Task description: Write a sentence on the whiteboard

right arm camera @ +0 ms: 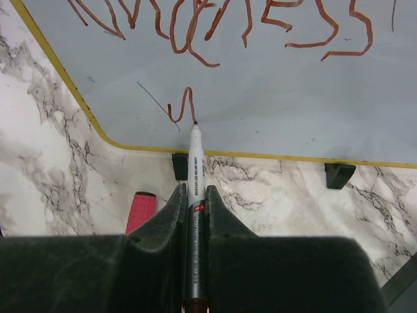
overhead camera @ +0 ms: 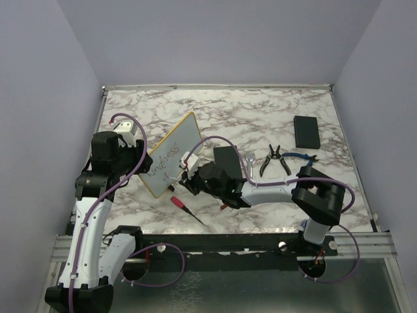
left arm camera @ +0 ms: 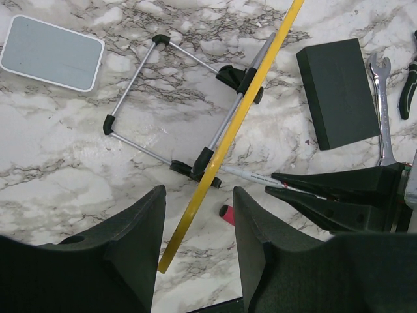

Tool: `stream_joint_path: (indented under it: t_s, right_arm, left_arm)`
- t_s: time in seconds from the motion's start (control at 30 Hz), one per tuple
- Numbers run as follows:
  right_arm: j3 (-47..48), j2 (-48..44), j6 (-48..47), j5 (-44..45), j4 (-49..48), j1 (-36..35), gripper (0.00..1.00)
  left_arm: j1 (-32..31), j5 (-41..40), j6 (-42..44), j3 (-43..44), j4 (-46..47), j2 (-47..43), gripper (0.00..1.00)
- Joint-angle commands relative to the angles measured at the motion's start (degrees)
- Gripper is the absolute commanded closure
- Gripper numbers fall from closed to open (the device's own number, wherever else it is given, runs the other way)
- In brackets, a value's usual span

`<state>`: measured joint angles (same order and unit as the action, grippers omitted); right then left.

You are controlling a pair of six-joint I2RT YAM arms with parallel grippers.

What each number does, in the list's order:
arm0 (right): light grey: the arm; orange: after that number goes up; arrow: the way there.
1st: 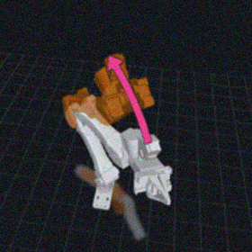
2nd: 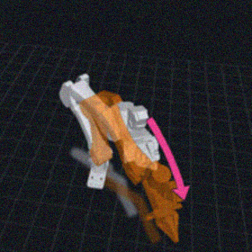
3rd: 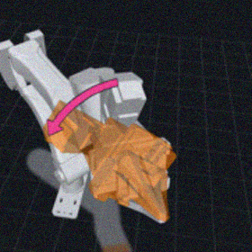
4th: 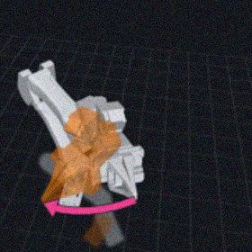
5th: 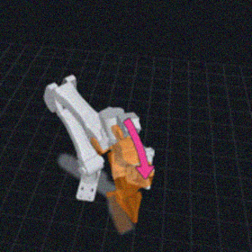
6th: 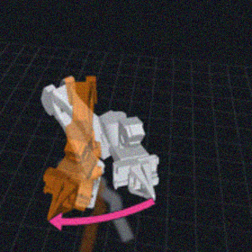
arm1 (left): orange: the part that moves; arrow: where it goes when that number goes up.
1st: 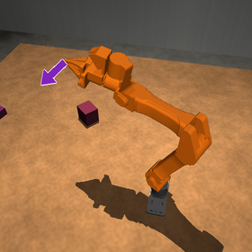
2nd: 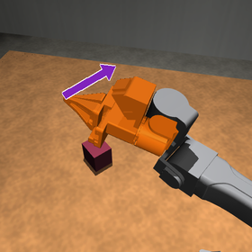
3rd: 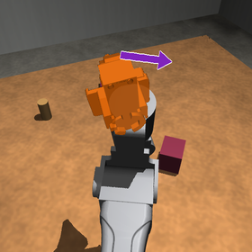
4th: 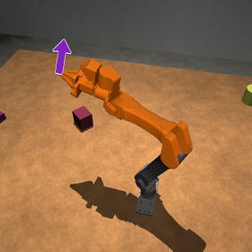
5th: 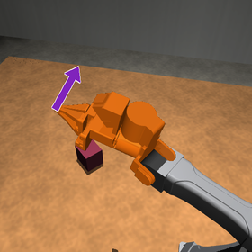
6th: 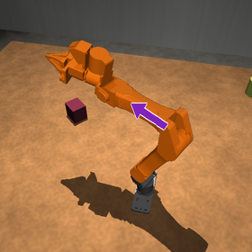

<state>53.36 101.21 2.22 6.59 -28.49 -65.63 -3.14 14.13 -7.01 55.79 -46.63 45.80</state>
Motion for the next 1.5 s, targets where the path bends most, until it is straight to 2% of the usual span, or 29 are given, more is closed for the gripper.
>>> stream_joint_path:
  t_s: [0.0, 0.77, 1.47]
  right_arm:
    - [-1.23, 0.72, 0.86, 1.87, -0.27, -0.14, 0.99]
    - [-0.08, -4.71, -0.32, 4.55, -3.51, -0.12, 0.99]
    - [-1.98, -1.41, 2.58, 5.01, -0.44, 0.06, 0.99]
  left_arm:
    - [-0.37, 1.23, -0.20, -0.24, -1.08, -0.41, 0.53]
    - [-0.33, 1.15, -0.27, -0.42, -1.12, -0.88, 0.53]
    - [-0.33, 1.25, -0.25, -0.51, -1.13, -0.89, 0.53]
